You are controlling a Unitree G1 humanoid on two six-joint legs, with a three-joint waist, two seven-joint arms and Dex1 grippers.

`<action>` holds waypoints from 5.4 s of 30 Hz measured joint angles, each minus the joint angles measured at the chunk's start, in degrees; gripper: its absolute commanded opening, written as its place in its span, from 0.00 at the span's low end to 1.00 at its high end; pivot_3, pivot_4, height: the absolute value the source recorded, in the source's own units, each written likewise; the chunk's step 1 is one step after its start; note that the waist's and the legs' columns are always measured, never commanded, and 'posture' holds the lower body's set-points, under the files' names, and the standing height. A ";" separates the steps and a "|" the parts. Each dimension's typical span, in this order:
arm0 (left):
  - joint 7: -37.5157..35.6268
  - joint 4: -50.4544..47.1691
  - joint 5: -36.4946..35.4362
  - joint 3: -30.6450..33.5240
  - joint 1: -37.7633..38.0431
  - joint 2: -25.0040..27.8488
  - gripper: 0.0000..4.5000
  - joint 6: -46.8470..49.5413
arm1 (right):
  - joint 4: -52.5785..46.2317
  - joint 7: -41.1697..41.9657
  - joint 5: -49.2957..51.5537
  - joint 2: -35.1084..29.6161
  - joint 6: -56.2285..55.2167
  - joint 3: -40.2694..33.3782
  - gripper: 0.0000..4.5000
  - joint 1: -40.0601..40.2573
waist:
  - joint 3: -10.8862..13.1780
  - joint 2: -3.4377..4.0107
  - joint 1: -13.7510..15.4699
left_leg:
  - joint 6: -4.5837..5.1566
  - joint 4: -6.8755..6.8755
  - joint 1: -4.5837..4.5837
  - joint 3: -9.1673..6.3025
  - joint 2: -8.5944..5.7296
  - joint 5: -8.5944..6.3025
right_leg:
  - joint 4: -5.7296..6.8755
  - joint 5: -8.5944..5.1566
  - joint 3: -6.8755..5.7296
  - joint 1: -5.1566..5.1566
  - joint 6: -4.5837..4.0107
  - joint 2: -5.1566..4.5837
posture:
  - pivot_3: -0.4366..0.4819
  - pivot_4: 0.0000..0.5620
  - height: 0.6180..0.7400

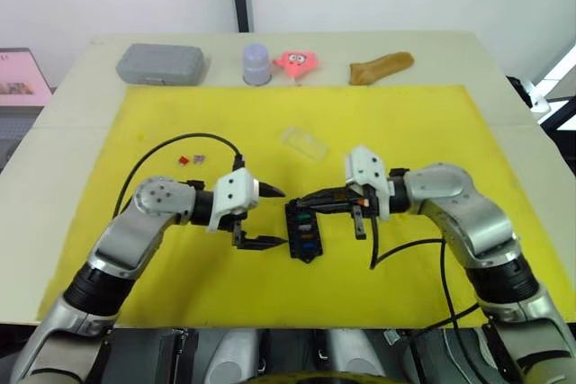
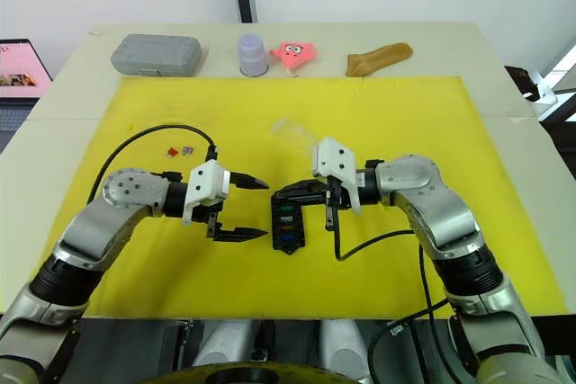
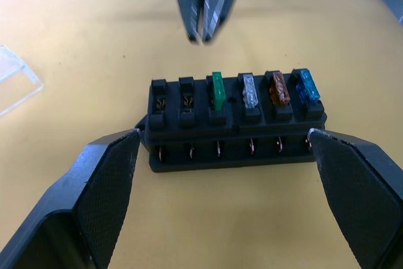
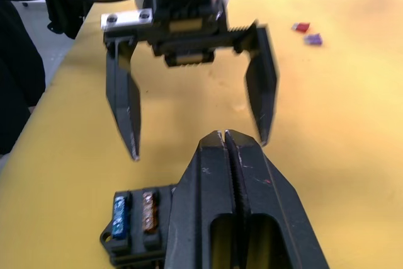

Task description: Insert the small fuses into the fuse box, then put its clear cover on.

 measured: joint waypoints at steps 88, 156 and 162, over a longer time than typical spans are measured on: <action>11.97 0.99 -18.23 32.64 12.62 7.16 1.00 19.51 | -3.86 -7.85 10.88 -20.67 15.53 -27.14 0.67 7.48 | -0.01 -0.03 0.19 | 0.01 -0.04 0.07 -0.02 0.01 -0.01 | -0.05 0.00 0.01 0.12 0.00 -0.01 | 0.48 0.27 1.00; 24.98 68.85 -21.81 44.40 -25.26 -2.56 0.81 47.64 | -11.40 -16.23 12.57 -4.73 13.86 -7.82 1.00 -5.58 | -0.14 -0.15 1.72 | -0.07 0.13 0.09 -0.15 -0.25 0.04 | 0.24 0.00 -0.03 0.08 0.01 -0.18 | 0.48 0.27 1.00; 23.05 69.56 -20.17 43.00 -25.13 -2.60 0.60 46.35 | -11.52 -16.54 12.79 -5.76 14.85 -8.28 1.00 -5.48 | -0.14 -0.15 1.49 | -0.07 0.12 0.04 -0.15 -0.26 0.04 | 0.24 0.00 -0.03 0.00 0.01 -0.17 | 0.48 0.27 1.00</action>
